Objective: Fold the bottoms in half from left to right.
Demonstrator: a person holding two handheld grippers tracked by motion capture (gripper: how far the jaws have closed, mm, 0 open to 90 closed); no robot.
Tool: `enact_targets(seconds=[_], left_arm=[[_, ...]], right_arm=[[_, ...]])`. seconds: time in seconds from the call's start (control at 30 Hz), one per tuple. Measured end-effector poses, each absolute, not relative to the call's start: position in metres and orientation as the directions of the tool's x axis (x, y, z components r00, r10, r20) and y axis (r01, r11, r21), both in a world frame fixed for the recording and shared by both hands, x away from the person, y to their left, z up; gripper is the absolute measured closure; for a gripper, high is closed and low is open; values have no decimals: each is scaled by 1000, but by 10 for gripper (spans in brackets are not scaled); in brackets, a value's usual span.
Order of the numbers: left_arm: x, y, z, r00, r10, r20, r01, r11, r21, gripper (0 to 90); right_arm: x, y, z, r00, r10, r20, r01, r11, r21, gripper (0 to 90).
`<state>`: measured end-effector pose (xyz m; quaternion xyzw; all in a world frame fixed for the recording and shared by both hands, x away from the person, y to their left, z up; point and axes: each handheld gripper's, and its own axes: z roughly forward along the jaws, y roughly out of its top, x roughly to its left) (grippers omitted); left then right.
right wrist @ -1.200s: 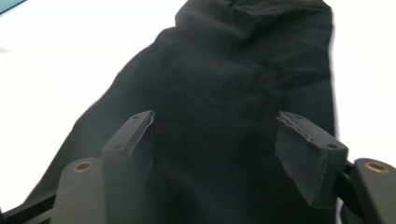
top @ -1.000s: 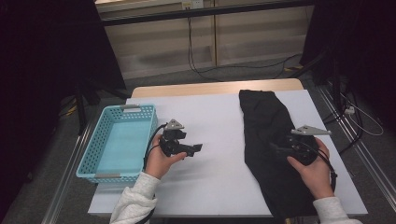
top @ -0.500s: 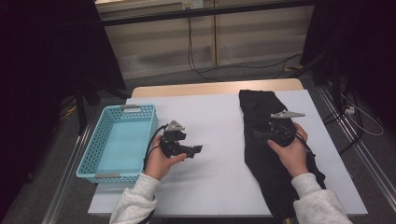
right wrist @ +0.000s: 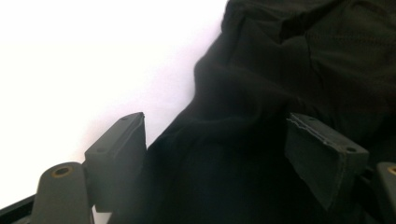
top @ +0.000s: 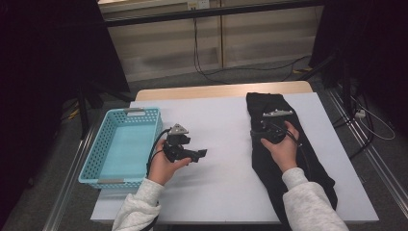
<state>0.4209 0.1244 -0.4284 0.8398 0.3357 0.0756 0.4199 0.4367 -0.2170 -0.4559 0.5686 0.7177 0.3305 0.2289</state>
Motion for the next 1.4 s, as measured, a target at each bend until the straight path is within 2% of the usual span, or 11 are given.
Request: enact_targets(seconds=[0.17,0.23,0.4,0.57,0.73,0.83,1.07,1.23,1.4], left_arm=[[420,126,-426,764,628,-150,500,-428,753,126],[419,126,-425,763,629,-149,497,-423,758,126],[419,126,-424,762,630,-150,496,-419,761,126],[418,127,-424,762,629,-152,496,-417,762,126],[418,128,-423,766,625,-152,493,-419,763,126],[418,129,-423,760,631,-156,497,-411,764,126],[417,130,-422,761,629,-156,495,-408,767,127],[418,130,-422,759,631,-160,499,-407,765,126],[419,129,-423,759,631,-162,501,-407,764,127]], right_arm=[[442,-209,-462,-247,969,-3,669,173,723,213],[444,-206,-468,-245,970,-7,679,176,713,188],[445,-202,-469,-237,971,-23,666,180,724,223],[443,-207,-469,-197,980,-19,655,147,741,399],[444,-209,-469,-180,983,-28,648,140,748,512],[444,-213,-469,-166,986,-25,649,128,750,639],[445,-222,-468,-170,985,-23,649,129,750,812],[446,-230,-467,-196,980,45,654,97,750,853],[444,-230,-466,-251,968,26,647,148,748,856]])
